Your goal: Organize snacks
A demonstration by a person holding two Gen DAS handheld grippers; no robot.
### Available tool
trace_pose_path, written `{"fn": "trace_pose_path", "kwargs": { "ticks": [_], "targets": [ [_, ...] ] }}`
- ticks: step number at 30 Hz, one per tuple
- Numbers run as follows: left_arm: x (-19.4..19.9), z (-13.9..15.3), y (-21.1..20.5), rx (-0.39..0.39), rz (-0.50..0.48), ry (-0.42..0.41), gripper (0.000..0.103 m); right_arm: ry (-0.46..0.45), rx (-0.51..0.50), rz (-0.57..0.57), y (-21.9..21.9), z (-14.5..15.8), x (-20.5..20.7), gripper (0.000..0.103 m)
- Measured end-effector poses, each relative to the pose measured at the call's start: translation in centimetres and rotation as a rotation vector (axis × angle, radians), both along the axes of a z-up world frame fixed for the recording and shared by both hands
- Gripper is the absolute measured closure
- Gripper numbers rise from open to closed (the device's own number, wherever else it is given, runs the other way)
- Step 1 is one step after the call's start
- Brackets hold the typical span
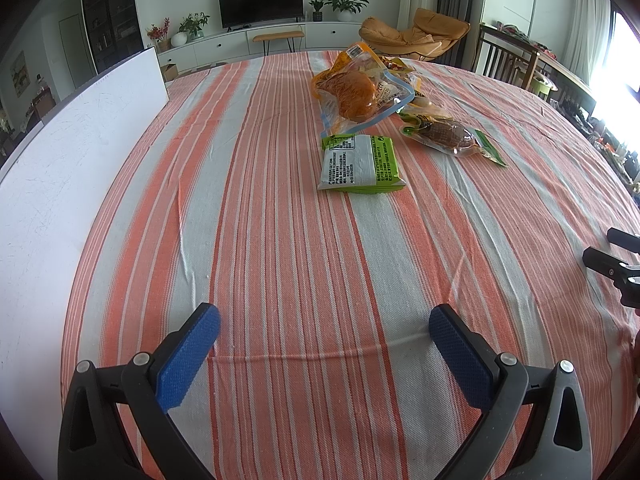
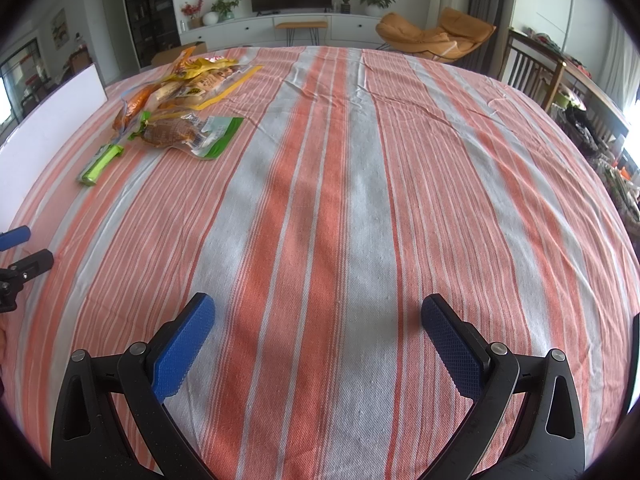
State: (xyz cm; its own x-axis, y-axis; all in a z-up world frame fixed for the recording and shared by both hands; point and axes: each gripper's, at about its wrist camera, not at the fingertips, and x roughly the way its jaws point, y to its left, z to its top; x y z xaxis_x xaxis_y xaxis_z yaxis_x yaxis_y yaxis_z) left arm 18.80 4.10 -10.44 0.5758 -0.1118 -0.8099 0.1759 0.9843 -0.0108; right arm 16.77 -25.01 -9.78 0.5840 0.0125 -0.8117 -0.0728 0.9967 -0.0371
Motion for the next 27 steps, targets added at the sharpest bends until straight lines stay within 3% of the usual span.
{"fn": "trace_pose_path", "kwargs": {
  "ticks": [16,19,21,23,27],
  "targets": [
    [0.2,-0.2,-0.1,-0.001,-0.001,0.0,0.0,0.0,0.0,0.0,0.0,0.0,0.0,0.0],
    [0.3,0.0,-0.2,0.003,-0.061,0.031,0.0,0.0,0.0,0.0,0.0,0.0,0.0,0.0],
    [1.4,0.7,0.2,-0.042,-0.113,0.091,0.0,0.0,0.0,0.0,0.0,0.0,0.0,0.0],
    [3.0,1.9,0.4,-0.104,-0.123,0.1,0.0,0.0,0.0,0.0,0.1,0.0,0.0,0.0],
    [7.7,3.2,-0.8,-0.126,-0.117,0.124,0.0,0.0,-0.001,0.0,0.1,0.0,0.0,0.0]
  ]
}}
